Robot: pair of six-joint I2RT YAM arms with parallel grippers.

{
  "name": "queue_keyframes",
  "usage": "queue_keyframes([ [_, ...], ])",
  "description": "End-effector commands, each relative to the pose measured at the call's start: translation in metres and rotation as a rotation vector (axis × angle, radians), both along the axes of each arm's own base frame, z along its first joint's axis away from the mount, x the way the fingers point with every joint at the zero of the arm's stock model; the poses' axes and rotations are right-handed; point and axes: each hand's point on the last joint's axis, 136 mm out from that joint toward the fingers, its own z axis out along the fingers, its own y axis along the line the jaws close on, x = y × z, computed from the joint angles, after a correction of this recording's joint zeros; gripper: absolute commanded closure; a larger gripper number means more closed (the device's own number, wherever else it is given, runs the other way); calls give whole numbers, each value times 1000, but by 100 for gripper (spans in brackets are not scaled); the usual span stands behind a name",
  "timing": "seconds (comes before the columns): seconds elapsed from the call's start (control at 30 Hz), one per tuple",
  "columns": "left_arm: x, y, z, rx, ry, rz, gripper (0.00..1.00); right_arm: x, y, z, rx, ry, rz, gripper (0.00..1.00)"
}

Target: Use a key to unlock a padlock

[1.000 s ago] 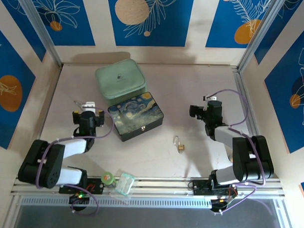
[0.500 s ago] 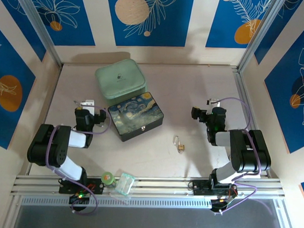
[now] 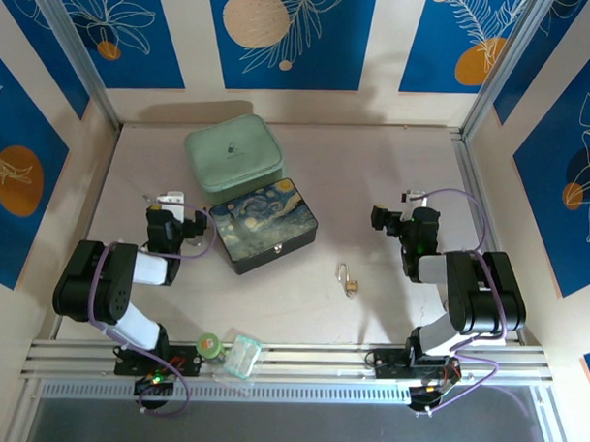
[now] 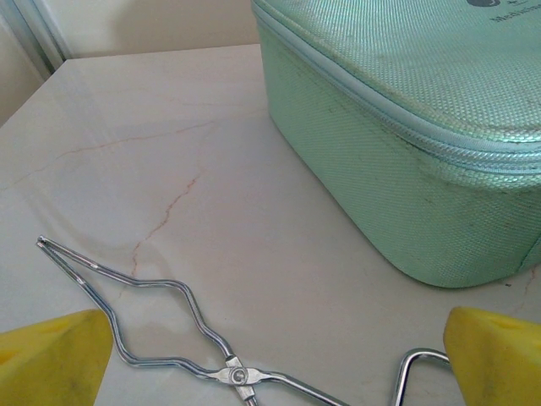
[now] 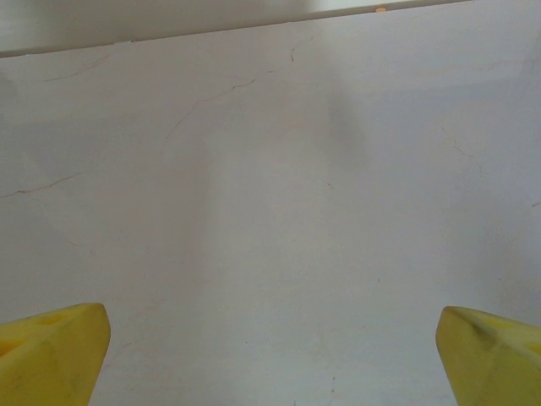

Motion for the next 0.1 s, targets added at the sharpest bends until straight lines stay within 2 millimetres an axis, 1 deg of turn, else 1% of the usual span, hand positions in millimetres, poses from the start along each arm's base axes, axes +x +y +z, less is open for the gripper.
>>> queue_keyframes([
  [0.0,6,-4,10,-2,-37,-20,0,6,2,11,1,-37,19,1],
  [0.07,6,-4,10,-2,-38,-20,0,5,2,11,-3,-42,19,1],
])
